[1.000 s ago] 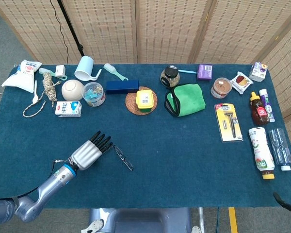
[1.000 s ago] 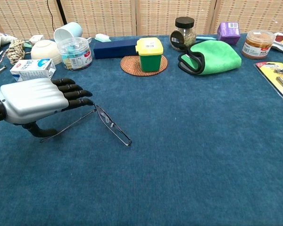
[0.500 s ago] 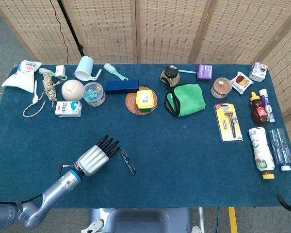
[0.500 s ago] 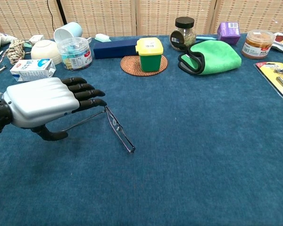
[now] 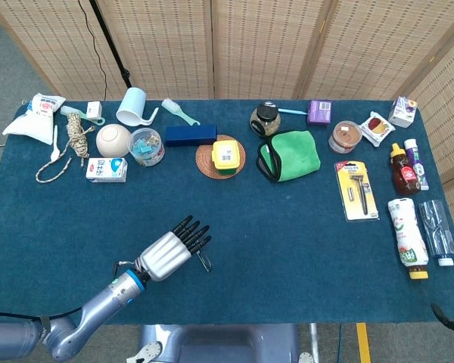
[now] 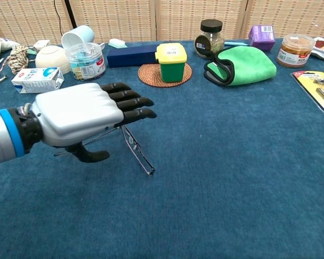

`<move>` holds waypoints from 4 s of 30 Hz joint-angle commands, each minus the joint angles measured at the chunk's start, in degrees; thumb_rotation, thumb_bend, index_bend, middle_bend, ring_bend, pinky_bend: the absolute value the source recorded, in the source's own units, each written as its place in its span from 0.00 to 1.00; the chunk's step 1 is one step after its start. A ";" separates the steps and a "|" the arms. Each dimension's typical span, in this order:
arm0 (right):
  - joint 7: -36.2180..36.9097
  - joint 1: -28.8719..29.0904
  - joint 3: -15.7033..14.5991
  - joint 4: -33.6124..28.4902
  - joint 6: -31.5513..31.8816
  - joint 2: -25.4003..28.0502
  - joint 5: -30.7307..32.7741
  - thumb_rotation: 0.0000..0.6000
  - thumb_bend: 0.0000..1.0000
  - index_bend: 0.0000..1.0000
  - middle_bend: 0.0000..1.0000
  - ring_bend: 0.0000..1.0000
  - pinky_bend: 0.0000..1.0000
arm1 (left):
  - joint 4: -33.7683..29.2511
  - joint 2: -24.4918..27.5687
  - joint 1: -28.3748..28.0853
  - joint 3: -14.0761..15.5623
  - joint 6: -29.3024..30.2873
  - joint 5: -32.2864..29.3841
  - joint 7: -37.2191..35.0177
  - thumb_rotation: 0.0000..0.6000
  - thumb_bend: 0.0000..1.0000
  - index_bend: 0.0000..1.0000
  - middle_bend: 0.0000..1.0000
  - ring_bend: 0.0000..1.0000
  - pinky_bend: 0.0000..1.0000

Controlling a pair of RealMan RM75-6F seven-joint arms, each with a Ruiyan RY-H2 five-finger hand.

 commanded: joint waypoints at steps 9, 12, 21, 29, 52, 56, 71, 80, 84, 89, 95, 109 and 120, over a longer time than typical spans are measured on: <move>2.66 -1.40 -0.31 1.48 1.32 0.45 0.10 1.00 0.22 0.08 0.00 0.00 0.00 | 3.17 -10.01 -4.75 -5.58 -3.51 -10.90 9.39 0.92 0.30 0.00 0.00 0.00 0.00; 3.15 -1.66 -0.27 1.72 1.63 0.65 0.10 1.00 0.22 0.08 0.00 0.00 0.00 | 4.26 -11.87 -5.86 -6.70 -3.25 -13.89 11.50 0.92 0.30 0.00 0.00 0.00 0.00; 3.59 -1.83 -0.23 1.87 1.49 0.74 0.22 1.00 0.22 0.08 0.00 0.00 0.00 | 10.42 -16.89 -8.78 -10.30 -1.14 -21.65 14.67 0.92 0.30 0.00 0.00 0.00 0.00; 3.22 -1.44 -0.09 1.45 0.99 1.09 -0.11 1.00 0.22 0.08 0.00 0.00 0.00 | 13.25 -18.21 -9.98 -11.80 1.25 -25.71 14.93 0.91 0.30 0.00 0.00 0.00 0.00; -2.25 3.15 -0.97 -2.09 -3.65 1.99 -6.13 1.00 0.22 0.09 0.00 0.00 0.00 | 10.55 -9.58 -8.89 -7.75 4.06 -28.19 12.20 0.91 0.30 0.00 0.00 0.00 0.00; -3.43 3.82 -1.19 -2.78 -4.14 2.30 -7.23 1.00 0.22 0.09 0.00 0.00 0.00 | 9.86 -8.92 -8.72 -7.69 3.71 -26.36 8.87 0.91 0.30 0.00 0.00 0.00 0.00; -4.03 5.31 -1.29 -2.82 -5.54 1.49 -6.86 1.00 0.22 0.10 0.00 0.00 0.00 | -7.96 12.30 -4.16 -2.58 -1.48 -17.32 -8.19 0.83 0.25 0.00 0.00 0.00 0.00; -4.69 5.48 -1.44 -3.31 -5.40 1.24 -6.54 1.00 0.22 0.10 0.00 0.00 0.00 | -7.20 15.98 -2.63 2.39 -2.86 -13.47 -7.48 0.81 0.23 0.05 0.00 0.00 0.00; -4.95 5.29 -1.60 -3.54 -5.02 1.35 -6.47 1.00 0.22 0.10 0.00 0.00 0.00 | -4.90 14.12 -2.31 2.80 -2.76 -13.59 -6.70 0.81 0.23 0.06 0.00 0.00 0.00; -4.91 4.80 -1.74 -3.64 -4.30 1.53 -6.03 1.00 0.22 0.10 0.00 0.00 0.00 | -2.84 11.78 -2.30 2.44 -3.44 -15.24 -6.81 0.80 0.23 0.07 0.00 0.00 0.00; -4.68 4.50 -1.83 -3.52 -3.85 1.68 -5.67 1.00 0.22 0.09 0.00 0.00 0.00 | -1.24 10.44 -2.41 2.20 -3.42 -16.63 -5.95 0.80 0.23 0.09 0.00 0.00 0.00; -4.52 4.08 -1.85 -3.36 -3.30 1.84 -4.83 1.00 0.22 0.09 0.00 0.00 0.00 | 1.22 7.27 -3.31 1.84 -4.38 -18.92 -4.79 0.80 0.23 0.11 0.00 0.00 0.00; -4.51 3.81 -1.89 -3.47 -3.03 2.07 -4.49 1.00 0.22 0.09 0.00 0.00 0.00 | 2.64 5.64 -3.61 1.56 -4.24 -19.50 -4.74 0.79 0.23 0.13 0.00 0.00 0.00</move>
